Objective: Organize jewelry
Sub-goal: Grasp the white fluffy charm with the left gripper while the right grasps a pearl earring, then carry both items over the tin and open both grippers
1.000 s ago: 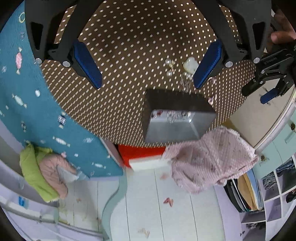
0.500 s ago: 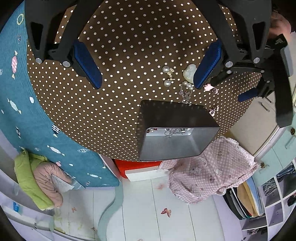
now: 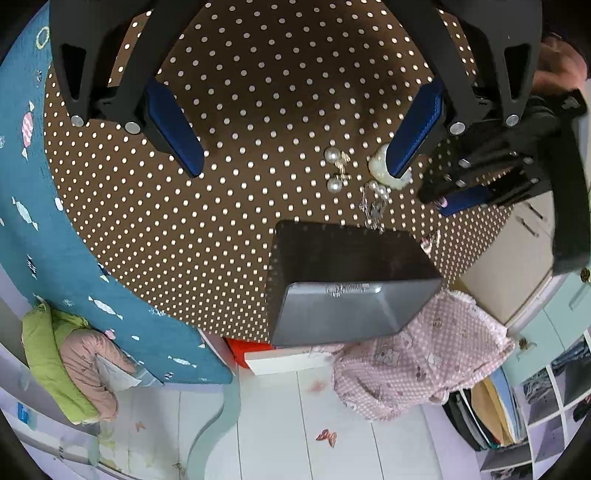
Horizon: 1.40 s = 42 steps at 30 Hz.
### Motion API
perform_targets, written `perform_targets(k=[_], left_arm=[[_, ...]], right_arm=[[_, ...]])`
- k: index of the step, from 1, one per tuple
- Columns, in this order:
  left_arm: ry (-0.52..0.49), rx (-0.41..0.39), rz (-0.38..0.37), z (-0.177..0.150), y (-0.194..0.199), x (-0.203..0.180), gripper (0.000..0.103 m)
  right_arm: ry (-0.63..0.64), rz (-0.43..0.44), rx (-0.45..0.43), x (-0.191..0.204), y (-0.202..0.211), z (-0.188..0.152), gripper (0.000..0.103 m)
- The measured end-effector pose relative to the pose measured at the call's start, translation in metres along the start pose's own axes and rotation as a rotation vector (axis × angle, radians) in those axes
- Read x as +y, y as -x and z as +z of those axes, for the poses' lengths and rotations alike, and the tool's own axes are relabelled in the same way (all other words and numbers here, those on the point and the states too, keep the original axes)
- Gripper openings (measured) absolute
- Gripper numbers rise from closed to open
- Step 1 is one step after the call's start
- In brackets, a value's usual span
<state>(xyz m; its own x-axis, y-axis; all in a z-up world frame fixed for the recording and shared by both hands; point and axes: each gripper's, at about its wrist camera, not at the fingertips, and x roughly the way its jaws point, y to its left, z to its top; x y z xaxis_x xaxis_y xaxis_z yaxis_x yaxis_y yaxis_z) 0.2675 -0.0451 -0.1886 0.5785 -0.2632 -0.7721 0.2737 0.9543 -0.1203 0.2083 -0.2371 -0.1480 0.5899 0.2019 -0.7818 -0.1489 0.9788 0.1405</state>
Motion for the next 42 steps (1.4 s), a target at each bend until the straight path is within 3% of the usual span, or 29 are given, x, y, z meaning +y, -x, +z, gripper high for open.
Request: perform_targets(k=[3,7,11,15,18,30,42], left_arm=[[0.014,-0.009,0.012,-0.005,0.007,0.003,0.031],[0.032,-0.020,0.022,-0.011,0.018,0.008,0.031],[0.032,-0.029,0.025,-0.012,0.025,0.013,0.031],[0.041,-0.033,0.022,-0.013,0.028,0.014,0.031],[0.044,-0.036,0.022,-0.013,0.029,0.013,0.031],[0.049,-0.066,0.011,-0.005,0.043,0.017,0.031],[-0.006,-0.226,-0.005,0.050,0.098,0.009,0.031]], right_arm=[[0.007,0.009,0.030,0.001,-0.007,-0.003,0.089],[0.063,0.026,0.068,0.011,-0.020,-0.009,0.060],[0.120,0.022,0.038,0.022,-0.024,-0.011,0.049],[0.206,-0.009,0.014,0.032,-0.027,-0.014,0.028],[0.234,0.014,0.012,0.034,-0.026,-0.018,0.010],[0.187,0.107,-0.036,0.027,0.001,-0.012,0.010],[0.240,0.120,-0.246,0.036,0.072,0.059,0.010]])
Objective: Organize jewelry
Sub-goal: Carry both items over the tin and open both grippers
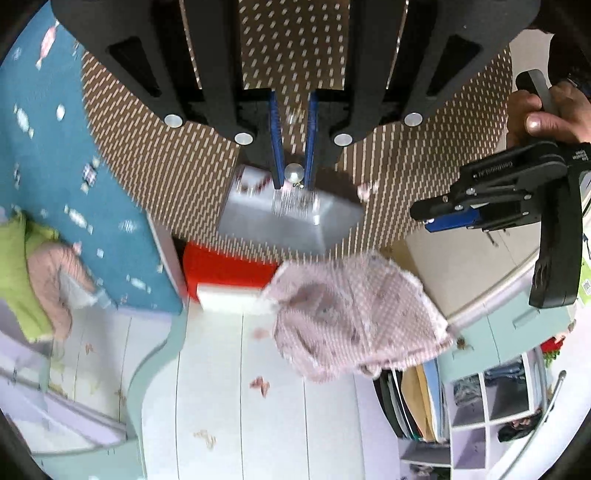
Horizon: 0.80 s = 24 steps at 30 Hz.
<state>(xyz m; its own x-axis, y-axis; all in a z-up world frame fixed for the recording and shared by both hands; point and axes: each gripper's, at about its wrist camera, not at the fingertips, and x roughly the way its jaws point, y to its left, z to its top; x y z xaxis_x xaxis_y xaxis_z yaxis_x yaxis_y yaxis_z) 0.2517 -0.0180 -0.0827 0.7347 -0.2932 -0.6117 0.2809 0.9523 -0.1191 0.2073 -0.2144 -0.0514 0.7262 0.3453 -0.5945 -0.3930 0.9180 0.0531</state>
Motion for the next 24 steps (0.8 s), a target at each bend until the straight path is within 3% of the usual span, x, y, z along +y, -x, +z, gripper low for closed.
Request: perform_targets(k=[5,9,16,24], left_arm=[[-0.037,-0.087,-0.003,0.043,0.009,-0.008,0.031],[-0.019,-0.098,-0.039,0.074,-0.003,-0.011,0.031],[-0.001,-0.035,-0.085,0.094,-0.043,-0.019,0.031],[0.011,0.056,-0.110,0.082,-0.083,-0.028,0.031]], right_arm=[[0.018,-0.009,-0.061,-0.005,0.001,0.033,0.010],[0.010,-0.006,-0.068,-0.012,-0.011,0.046,0.010],[-0.010,0.011,-0.017,-0.025,-0.041,0.053,0.010],[-0.033,0.021,0.072,-0.033,-0.077,0.045,0.010]])
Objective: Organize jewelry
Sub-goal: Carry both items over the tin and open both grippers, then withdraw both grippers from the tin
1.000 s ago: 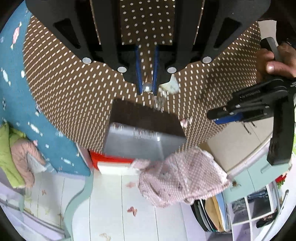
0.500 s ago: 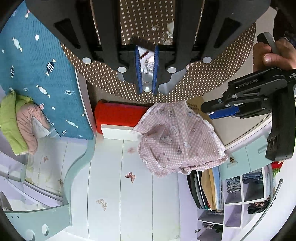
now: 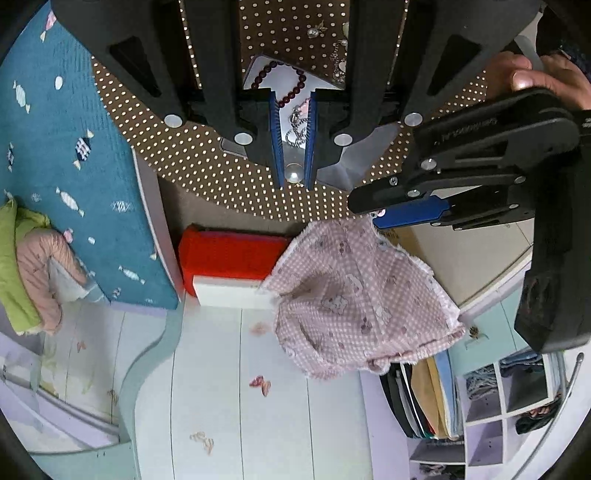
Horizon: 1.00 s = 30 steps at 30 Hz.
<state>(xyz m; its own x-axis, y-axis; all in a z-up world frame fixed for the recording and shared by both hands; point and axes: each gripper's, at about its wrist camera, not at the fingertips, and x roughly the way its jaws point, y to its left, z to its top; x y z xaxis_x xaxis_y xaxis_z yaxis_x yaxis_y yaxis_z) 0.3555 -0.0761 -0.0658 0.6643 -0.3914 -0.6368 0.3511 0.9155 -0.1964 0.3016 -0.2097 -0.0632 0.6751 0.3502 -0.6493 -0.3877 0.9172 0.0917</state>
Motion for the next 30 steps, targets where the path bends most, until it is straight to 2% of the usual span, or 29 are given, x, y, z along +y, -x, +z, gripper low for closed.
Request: perform_targets(k=[3,4,6,8,10,11,13,14,19,30], left_arm=[[0.009,0.026,0.007,-0.003,-0.009,0.002,0.033],[0.014,0.036,0.019,-0.004,-0.011,0.003,0.037],[0.033,0.032,0.055,-0.006,-0.012,0.007,0.066],[0.055,0.015,0.081,-0.007,-0.008,0.016,0.087],[0.072,-0.007,0.098,-0.008,-0.002,0.022,0.091],[0.079,-0.012,0.104,-0.009,0.001,0.025,0.092],[0.090,-0.036,0.132,-0.009,0.009,0.029,0.096],[0.093,-0.047,0.144,-0.009,0.013,0.031,0.097],[0.103,-0.093,0.215,-0.012,0.033,0.036,0.098],[0.112,-0.171,0.260,-0.018,0.079,0.030,0.098]], right_arm=[[-0.013,-0.006,0.035,-0.003,-0.013,-0.002,0.011],[-0.027,-0.005,0.043,-0.005,-0.016,-0.004,0.017],[-0.048,-0.020,0.046,-0.011,-0.017,-0.006,0.026],[-0.075,-0.027,0.043,-0.017,-0.016,-0.008,0.036],[-0.092,-0.059,0.025,-0.022,-0.011,-0.010,0.067],[-0.099,-0.061,0.013,-0.023,-0.008,-0.011,0.072],[-0.115,-0.078,-0.002,-0.026,-0.003,-0.011,0.090],[-0.117,-0.093,-0.010,-0.027,-0.001,-0.011,0.095],[-0.148,-0.141,-0.032,-0.031,0.007,-0.012,0.096],[-0.153,-0.153,-0.094,-0.021,0.033,-0.006,0.096]])
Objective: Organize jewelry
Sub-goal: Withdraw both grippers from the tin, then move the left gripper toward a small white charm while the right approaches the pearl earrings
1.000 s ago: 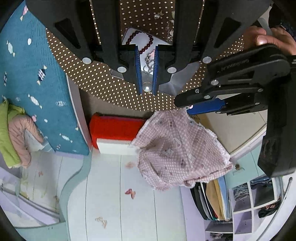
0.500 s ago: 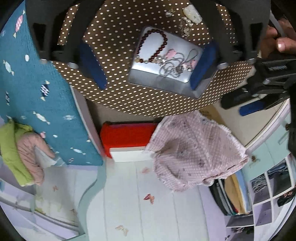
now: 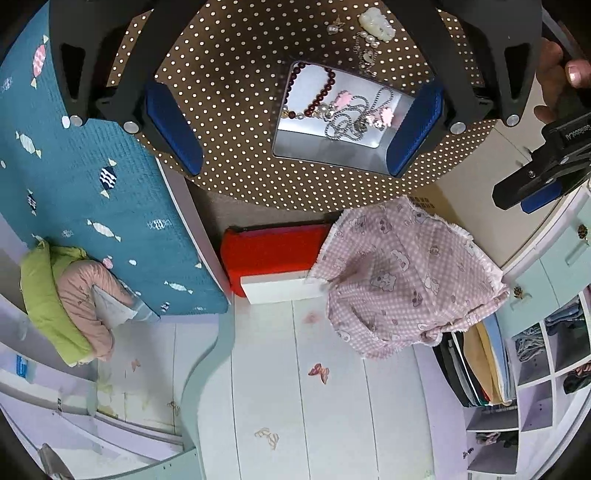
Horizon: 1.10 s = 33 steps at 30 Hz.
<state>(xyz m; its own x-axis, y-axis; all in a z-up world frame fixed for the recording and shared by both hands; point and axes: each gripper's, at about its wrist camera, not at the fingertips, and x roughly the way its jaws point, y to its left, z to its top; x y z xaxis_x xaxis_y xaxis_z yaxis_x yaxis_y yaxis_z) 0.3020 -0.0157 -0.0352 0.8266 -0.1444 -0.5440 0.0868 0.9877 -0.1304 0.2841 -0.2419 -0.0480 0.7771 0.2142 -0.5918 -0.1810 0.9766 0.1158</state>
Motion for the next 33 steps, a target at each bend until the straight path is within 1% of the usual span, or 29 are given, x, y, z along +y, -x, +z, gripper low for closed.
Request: perform_targets(k=[6,9,16,18,25,30,33], left_arm=[[0.001,-0.045,0.020,0.004,0.027,0.006,0.098],[-0.001,-0.079,0.040,0.003,0.044,0.009,0.098],[-0.015,-0.123,0.078,-0.004,0.076,0.019,0.098],[-0.013,-0.129,0.085,-0.007,0.083,0.021,0.098],[-0.013,-0.122,0.094,-0.025,0.100,0.023,0.098],[-0.031,-0.110,0.097,-0.036,0.109,0.019,0.098],[-0.036,-0.111,0.108,-0.043,0.115,0.018,0.098]], right_arm=[[0.000,0.004,-0.050,0.007,0.026,0.006,0.096],[0.002,-0.001,-0.091,0.011,0.045,0.010,0.096],[-0.005,-0.045,-0.182,0.010,0.093,0.009,0.096],[-0.013,-0.057,-0.194,0.008,0.100,0.008,0.096],[-0.038,-0.113,-0.229,0.001,0.127,-0.013,0.096],[-0.084,-0.135,-0.222,-0.004,0.135,-0.032,0.096],[-0.089,-0.154,-0.214,-0.002,0.138,-0.042,0.096]])
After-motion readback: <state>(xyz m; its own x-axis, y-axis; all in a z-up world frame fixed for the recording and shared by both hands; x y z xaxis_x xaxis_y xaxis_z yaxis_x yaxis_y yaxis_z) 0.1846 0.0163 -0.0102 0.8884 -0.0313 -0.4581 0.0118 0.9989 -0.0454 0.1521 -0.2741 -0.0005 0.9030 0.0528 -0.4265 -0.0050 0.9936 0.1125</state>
